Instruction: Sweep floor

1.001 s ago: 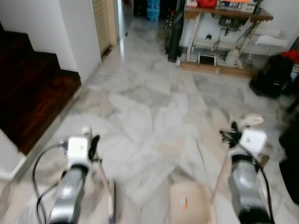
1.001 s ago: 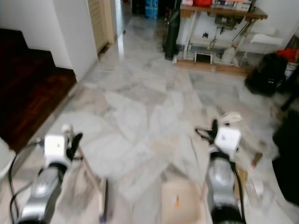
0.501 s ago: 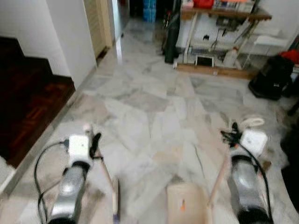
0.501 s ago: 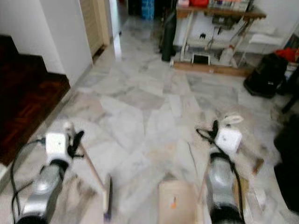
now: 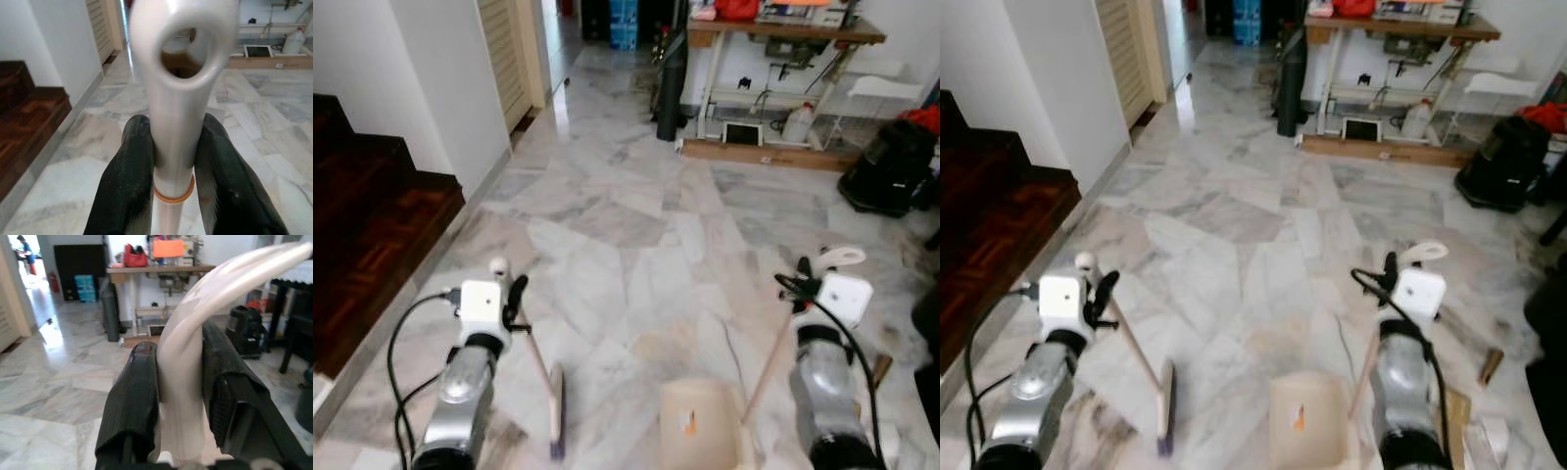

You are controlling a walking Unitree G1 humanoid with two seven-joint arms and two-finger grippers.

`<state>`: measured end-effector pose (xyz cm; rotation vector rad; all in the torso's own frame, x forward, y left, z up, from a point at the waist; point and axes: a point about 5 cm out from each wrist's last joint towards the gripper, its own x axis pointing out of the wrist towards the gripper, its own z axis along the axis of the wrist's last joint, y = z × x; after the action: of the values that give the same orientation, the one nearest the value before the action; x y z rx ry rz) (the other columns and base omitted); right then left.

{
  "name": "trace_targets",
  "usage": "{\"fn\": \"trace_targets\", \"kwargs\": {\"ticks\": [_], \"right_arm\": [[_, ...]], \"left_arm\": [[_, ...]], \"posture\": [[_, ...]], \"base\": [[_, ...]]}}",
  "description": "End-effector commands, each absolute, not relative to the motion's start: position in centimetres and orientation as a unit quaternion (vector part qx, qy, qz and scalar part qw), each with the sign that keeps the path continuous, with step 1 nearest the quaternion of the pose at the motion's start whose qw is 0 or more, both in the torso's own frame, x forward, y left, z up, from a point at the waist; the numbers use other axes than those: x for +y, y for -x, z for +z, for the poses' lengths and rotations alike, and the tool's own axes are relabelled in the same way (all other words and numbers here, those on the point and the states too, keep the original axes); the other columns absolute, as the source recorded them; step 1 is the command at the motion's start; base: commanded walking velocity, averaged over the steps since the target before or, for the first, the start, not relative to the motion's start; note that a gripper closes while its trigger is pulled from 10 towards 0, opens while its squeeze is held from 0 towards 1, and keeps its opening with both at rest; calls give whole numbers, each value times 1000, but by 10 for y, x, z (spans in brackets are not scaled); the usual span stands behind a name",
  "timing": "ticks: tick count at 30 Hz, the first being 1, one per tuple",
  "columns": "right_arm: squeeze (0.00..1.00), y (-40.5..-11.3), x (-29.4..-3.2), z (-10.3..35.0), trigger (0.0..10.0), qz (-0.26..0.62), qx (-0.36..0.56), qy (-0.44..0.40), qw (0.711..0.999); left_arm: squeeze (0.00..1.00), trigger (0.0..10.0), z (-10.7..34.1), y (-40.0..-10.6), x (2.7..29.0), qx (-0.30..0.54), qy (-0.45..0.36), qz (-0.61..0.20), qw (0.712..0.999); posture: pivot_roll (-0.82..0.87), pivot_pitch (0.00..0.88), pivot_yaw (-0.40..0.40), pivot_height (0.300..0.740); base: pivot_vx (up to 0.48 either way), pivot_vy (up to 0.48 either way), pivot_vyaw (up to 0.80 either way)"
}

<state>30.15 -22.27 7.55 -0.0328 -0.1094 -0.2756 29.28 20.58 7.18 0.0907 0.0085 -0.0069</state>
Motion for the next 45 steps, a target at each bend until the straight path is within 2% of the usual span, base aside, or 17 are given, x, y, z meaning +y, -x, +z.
{"fn": "trace_targets", "kwargs": {"ticks": [1, 41, 45], "right_arm": [[0, -304, -229, 86, 10000, -146, -79, 14, 986], [0, -302, -225, 87, 10000, -153, -80, 15, 985], [0, -301, -225, 86, 10000, -155, -78, 14, 985]], "left_arm": [[0, 10000, 83, -299, 201, -21, -56, -13, 998], [0, 10000, 86, -299, 201, -26, -52, -2, 998], [0, 10000, 87, -299, 202, -29, -52, 1, 998]], "posture": [[-4, 0, 8, 740], [5, 0, -1, 740], [5, 0, 6, 740]], "base": [[326, 0, 0], [329, 0, 0], [0, 0, 0]]}}
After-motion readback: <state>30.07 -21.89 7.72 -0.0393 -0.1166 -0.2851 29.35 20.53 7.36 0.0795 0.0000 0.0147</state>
